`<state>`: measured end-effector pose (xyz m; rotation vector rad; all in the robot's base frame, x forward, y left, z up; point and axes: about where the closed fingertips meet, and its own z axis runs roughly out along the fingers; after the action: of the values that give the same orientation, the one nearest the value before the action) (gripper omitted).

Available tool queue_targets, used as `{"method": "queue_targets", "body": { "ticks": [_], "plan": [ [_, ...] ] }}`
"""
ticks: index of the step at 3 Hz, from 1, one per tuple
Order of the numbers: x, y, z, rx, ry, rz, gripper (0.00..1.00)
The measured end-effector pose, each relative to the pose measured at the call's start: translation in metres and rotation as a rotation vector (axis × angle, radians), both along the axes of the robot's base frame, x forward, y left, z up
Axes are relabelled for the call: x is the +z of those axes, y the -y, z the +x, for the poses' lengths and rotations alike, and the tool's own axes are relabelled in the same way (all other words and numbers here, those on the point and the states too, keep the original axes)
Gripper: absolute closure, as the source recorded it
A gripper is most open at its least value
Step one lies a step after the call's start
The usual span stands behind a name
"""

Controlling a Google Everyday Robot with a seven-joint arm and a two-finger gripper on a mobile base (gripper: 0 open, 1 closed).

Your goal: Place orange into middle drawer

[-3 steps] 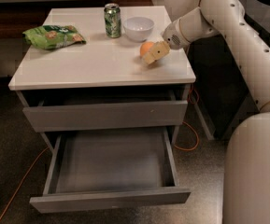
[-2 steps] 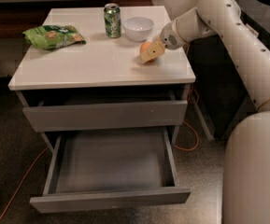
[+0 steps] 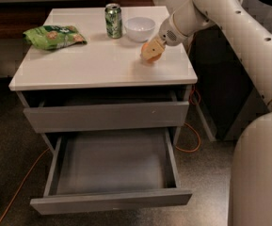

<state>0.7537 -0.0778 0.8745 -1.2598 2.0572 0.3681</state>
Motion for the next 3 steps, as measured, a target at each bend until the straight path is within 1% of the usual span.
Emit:
{"method": "queue_targets", "body": {
  "ticks": [1, 2, 3],
  "plan": [
    [0.018, 0.003, -0.030, -0.015, 0.013, -0.036, 0.95],
    [0.035, -0.004, -0.093, -0.014, 0.054, 0.020, 1.00],
    [0.012, -0.025, -0.154, 0.058, 0.042, 0.059, 1.00]
  ]
}}
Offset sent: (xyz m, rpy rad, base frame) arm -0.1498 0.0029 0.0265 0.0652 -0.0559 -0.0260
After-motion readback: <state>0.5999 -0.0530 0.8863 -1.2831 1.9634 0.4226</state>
